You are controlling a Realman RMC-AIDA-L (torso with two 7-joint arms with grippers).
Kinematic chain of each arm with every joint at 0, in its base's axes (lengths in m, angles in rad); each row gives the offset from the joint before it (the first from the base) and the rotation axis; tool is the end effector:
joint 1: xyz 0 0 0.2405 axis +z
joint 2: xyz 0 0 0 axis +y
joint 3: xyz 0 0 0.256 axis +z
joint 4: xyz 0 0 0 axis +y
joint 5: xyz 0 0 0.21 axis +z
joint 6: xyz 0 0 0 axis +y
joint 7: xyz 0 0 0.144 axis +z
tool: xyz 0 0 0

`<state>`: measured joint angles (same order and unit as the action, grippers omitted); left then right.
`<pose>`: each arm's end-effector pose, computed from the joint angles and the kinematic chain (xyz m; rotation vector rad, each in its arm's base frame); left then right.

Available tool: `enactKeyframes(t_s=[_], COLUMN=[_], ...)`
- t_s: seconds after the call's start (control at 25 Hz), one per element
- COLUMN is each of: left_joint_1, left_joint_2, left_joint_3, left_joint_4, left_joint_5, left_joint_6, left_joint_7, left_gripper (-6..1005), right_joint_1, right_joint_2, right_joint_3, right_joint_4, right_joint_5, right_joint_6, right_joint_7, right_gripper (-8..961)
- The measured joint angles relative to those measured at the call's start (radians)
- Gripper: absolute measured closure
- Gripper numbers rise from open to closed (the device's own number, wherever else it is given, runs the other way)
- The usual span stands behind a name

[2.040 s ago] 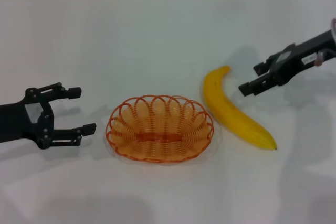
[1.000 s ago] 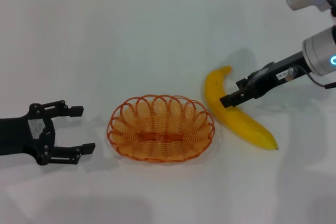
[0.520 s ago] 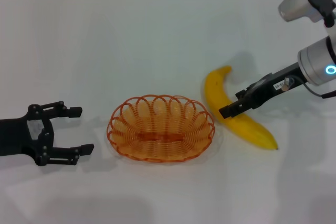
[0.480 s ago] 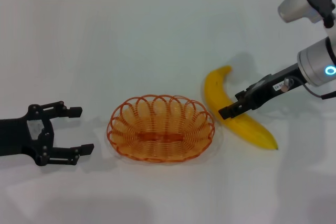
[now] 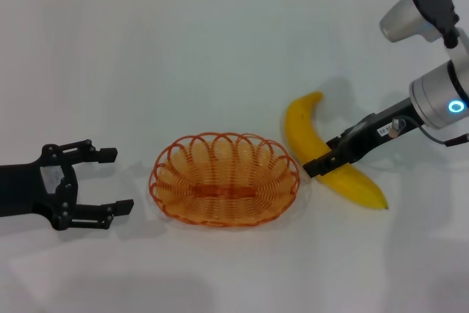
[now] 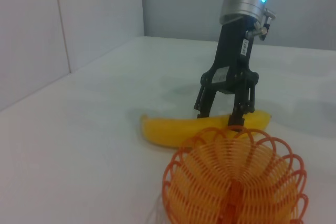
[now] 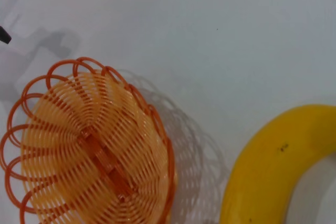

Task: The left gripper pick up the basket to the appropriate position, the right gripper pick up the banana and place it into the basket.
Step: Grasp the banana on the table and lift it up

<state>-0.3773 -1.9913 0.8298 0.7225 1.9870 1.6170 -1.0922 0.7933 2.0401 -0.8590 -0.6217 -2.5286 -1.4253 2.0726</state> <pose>-0.3084 0.2898 0.0254 -2.8267 -0.2431 -0.4505 0.2490 0.3722 -0.0231 -2.7643 1.1870 -0.1768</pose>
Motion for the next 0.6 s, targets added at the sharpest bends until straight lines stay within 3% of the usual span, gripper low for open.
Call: enactKeyframes(t_s=[0.2, 0.44, 0.6], left_joint_1=[0.0, -0.002, -0.002], left_joint_2=[0.0, -0.002, -0.003], left_joint_3=[0.0, 0.0, 0.0], left_joint_4=[0.0, 0.0, 0.001], left_joint_5=[-0.006, -0.008, -0.008], left_joint_6=[0.003, 0.006, 0.007], left_joint_7=[0.0, 0.0, 0.0], left_gripper=[92, 92, 92], right_joint_1=[-0.001, -0.002, -0.004], right_joint_2=[0.0, 0.0, 0.0], right_joint_3=[0.0, 0.0, 0.0], right_joint_4=[0.008, 0.008, 0.008], right_joint_5=[0.0, 0.0, 0.001], right_joint_6=[0.003, 0.009, 0.009], right_joint_7=[0.0, 0.0, 0.0], right_gripper=[82, 305, 378])
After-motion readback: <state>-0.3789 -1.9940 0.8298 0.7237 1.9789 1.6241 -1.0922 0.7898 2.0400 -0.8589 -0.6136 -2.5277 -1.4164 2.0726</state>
